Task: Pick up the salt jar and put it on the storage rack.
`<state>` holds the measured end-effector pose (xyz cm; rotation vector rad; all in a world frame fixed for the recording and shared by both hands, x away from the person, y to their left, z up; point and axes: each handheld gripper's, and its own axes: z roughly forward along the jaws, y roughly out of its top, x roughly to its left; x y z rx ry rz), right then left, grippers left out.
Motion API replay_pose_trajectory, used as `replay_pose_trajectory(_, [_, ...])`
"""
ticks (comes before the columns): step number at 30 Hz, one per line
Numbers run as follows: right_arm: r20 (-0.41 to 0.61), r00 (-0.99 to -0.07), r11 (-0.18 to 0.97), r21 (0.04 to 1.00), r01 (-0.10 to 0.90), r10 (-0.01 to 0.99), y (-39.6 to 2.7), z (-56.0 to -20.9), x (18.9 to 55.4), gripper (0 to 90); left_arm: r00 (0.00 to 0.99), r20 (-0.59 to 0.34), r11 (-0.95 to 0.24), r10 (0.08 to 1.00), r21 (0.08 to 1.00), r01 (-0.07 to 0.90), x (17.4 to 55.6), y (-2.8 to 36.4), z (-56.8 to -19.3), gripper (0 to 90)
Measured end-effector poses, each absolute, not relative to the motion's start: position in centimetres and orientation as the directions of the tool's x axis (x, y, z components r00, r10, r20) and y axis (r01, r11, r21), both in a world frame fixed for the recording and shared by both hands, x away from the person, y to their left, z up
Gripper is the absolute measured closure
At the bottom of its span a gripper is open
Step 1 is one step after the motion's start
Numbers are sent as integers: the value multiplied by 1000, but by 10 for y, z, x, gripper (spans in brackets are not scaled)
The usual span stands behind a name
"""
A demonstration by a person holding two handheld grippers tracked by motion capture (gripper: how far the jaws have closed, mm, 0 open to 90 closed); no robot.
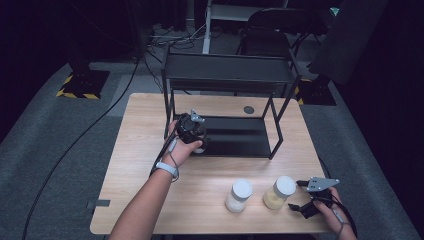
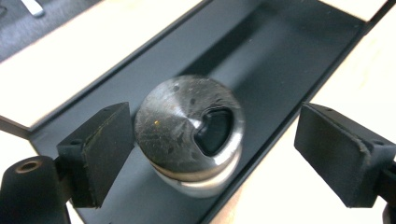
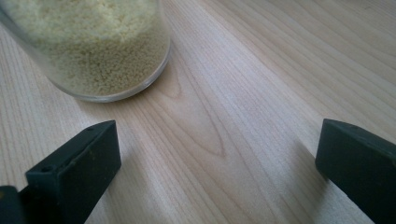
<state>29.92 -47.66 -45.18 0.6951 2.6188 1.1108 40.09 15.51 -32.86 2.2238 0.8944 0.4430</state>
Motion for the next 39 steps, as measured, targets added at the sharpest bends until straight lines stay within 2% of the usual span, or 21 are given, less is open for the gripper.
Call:
replay_pose_trajectory(10, [-11, -866, 604, 721, 339, 500, -477, -452, 299, 0, 711, 31, -502, 703, 730, 465, 367, 189, -308, 114])
replay_pose_trajectory(17, [-11, -866, 604, 721, 340, 500, -477, -452, 299, 0, 702, 58, -510, 710, 729, 456, 341, 210, -299, 115])
replay_pose_trajectory(39, [-9, -860, 600, 721, 347, 509, -475, -452, 297, 0, 691, 49, -498, 722, 730, 468, 295, 253, -326, 106])
